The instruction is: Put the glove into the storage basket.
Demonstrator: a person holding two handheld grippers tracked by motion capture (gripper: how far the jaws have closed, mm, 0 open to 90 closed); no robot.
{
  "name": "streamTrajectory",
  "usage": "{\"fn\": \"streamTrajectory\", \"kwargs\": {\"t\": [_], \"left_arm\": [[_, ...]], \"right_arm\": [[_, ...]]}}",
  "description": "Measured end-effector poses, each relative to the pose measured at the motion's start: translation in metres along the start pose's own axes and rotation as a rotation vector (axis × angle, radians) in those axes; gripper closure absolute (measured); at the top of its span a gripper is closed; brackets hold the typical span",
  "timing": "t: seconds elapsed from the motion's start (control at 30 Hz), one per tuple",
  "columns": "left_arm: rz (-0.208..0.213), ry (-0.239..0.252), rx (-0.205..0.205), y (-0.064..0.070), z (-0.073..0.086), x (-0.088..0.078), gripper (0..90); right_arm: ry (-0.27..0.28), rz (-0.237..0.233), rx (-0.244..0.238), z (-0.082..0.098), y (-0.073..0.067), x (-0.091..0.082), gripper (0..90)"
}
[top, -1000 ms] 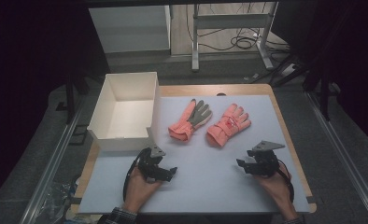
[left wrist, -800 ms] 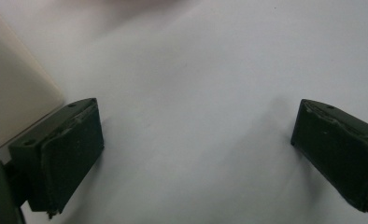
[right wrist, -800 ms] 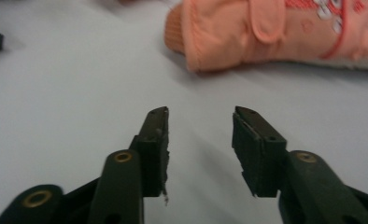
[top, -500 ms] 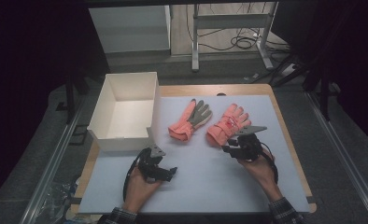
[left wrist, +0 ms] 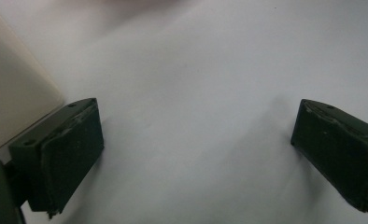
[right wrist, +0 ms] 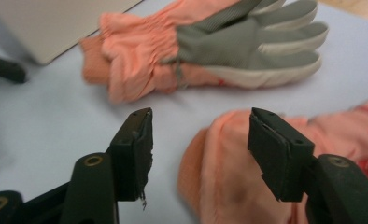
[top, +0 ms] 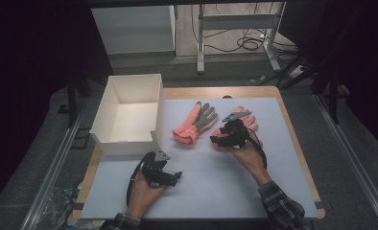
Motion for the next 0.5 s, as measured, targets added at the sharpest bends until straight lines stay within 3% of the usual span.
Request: {"fn": "streamTrajectory", "kwargs": {"t": [0.23,0.5], "left_arm": [[-0.001,0.002,-0.002,0.0,0.0,0.0,2.1],[0.0,0.0,0.0,0.0,0.0,0.0,2.1]], "right_arm": [[0.005,0.016,0.029,-0.022,0.01,0.016,39.7],[0.001,0.029,0.028,-0.047,0.017,0.044,44.4]]}}
Point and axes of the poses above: each handheld gripper's, and its own axes: x roughly forward along the jaws, z roughly out of its underside, y roughly to its right, the point moved 6 cm from there along x, roughly forward along the jaws, and after that the axes turned 9 degrees about -x, right-handed, at the moved point
